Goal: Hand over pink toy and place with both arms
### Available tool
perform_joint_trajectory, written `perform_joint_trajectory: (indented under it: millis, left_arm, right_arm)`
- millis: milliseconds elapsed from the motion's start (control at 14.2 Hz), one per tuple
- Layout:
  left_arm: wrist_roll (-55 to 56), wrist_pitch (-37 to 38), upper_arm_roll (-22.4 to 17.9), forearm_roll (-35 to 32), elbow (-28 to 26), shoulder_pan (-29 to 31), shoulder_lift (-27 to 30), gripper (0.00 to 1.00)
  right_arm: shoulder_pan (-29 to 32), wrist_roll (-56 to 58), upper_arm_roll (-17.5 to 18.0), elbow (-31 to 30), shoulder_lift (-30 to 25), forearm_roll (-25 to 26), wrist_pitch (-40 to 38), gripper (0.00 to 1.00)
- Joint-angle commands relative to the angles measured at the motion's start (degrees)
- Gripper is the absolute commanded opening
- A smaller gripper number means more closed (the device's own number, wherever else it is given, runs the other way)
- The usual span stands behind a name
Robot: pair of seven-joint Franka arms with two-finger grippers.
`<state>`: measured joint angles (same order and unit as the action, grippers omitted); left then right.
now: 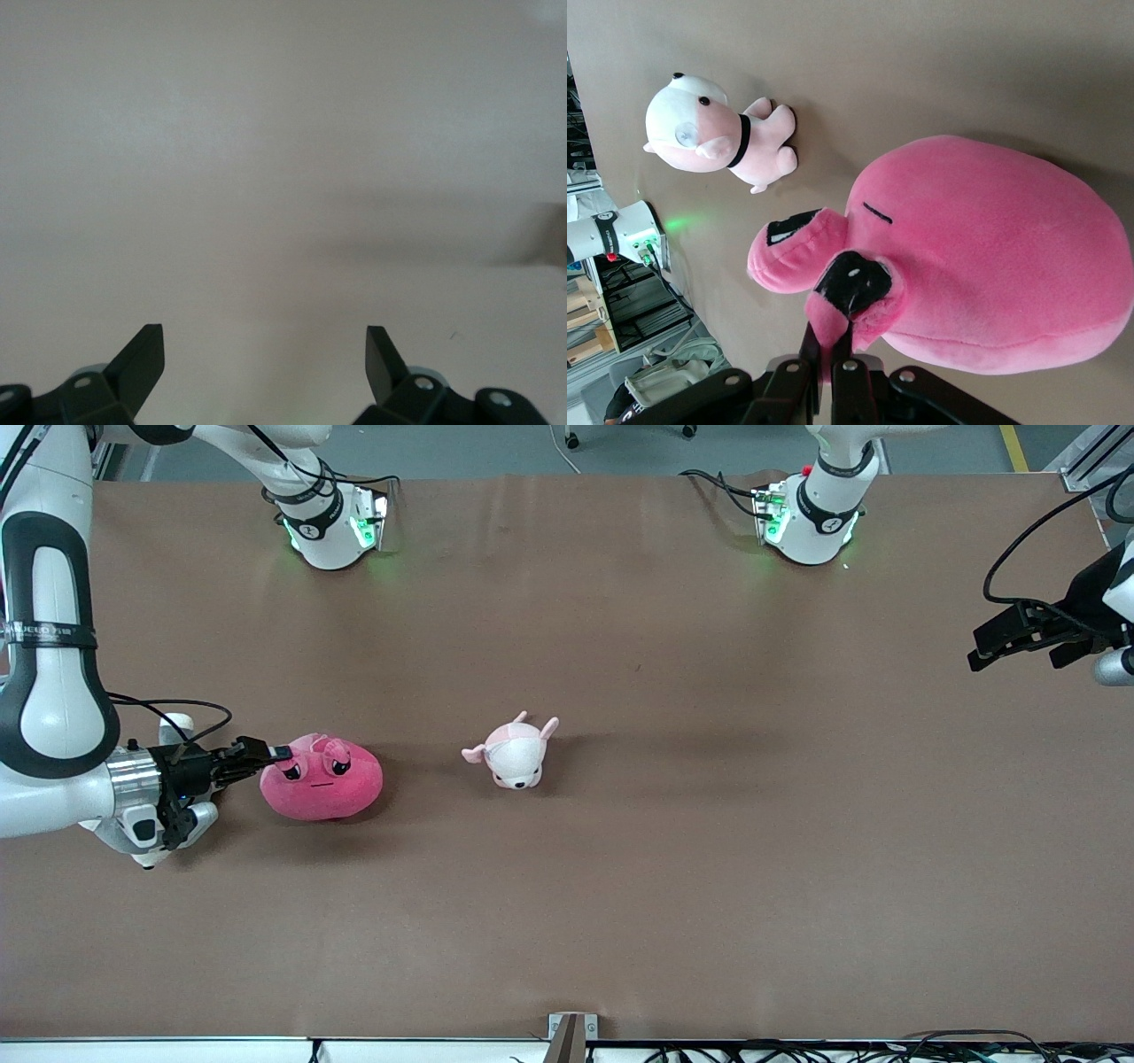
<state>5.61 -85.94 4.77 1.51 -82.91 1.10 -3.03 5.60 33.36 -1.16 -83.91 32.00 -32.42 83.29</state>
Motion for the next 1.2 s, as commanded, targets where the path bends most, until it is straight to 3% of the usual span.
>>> perform_joint_trajectory:
  millis: [0,562,633,703,773,844,1125]
  left_arm:
    - [-0.6,-0.28,-0.38,-0.28,-0.14,-0.31,0.83,1.0]
    - [-0.77,-0.63,-0.29,-0.2,-0.76,-0.05,0.92,1.0]
    - [-0.77,-0.63,-0.29,-0.11,-1.19,-0.05,0.92,1.0]
    - [-0.77,-0.89,-0.37,-0.11,-2.15,0.04,1.18,1.0]
    - [-0.77,-1.94,-0.38,-0.11,-2.69,0.13,1.44,1.0]
    - [-0.77,-2.82,-0.38,-0.11,-3.65,0.82,1.8,1.0]
    - [-0.77,-2.65,-0.02,0.51,-3.84,0.83,3.12,1.0]
  right_arm:
    - [0.29,-0.23,0.63,-0.46,-0.19,-0.81,-0.59,0.01]
    - [0.29,-0.05,0.63,-0.46,1.4,-0.9,-0.06,0.02]
    - [0.29,-0.05,0.63,-0.37,1.92,-0.98,0.02,0.05]
    - [0.29,-0.14,0.63,-0.37,2.27,-1.16,0.29,0.27]
    - [0.29,-0.23,0.63,-0.37,2.45,-1.25,0.99,0.92]
    - [0.29,-0.58,0.63,-0.11,2.36,-1.07,1.51,1.0]
    - [0.38,-10.48,0.37,4.53,1.31,0.42,0.82,1.0]
